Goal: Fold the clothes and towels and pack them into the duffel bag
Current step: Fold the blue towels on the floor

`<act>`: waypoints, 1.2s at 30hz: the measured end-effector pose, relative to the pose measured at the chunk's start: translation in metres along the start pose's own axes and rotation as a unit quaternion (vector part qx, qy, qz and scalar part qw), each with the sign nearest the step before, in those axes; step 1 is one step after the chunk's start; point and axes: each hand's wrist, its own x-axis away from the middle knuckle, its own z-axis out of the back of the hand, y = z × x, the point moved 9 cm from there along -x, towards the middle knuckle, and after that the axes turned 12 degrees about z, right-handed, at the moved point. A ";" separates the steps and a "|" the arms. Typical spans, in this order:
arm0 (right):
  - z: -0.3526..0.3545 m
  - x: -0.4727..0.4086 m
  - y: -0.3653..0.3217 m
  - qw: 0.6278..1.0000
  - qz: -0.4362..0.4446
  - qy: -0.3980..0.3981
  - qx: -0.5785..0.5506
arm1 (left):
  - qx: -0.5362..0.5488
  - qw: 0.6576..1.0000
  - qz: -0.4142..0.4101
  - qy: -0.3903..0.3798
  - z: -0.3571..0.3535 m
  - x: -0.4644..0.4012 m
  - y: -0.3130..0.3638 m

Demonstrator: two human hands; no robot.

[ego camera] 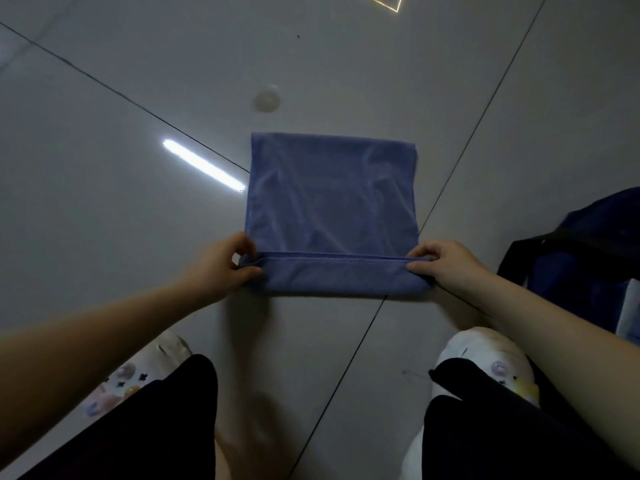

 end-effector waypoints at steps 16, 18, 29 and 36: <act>-0.001 0.003 -0.012 0.987 0.063 -0.054 0.137 | 0.121 0.990 0.052 0.057 0.023 -0.006 -0.011; -0.004 0.002 -0.013 0.980 0.072 -0.071 0.172 | 0.084 0.993 0.034 0.075 0.027 -0.007 -0.006; 0.029 0.011 -0.050 0.963 0.121 -0.038 0.236 | -0.095 0.993 -0.026 0.063 0.045 0.005 0.017; 0.094 0.056 -0.156 0.898 0.161 -0.016 0.410 | -0.412 0.885 -0.143 0.165 0.122 0.063 0.123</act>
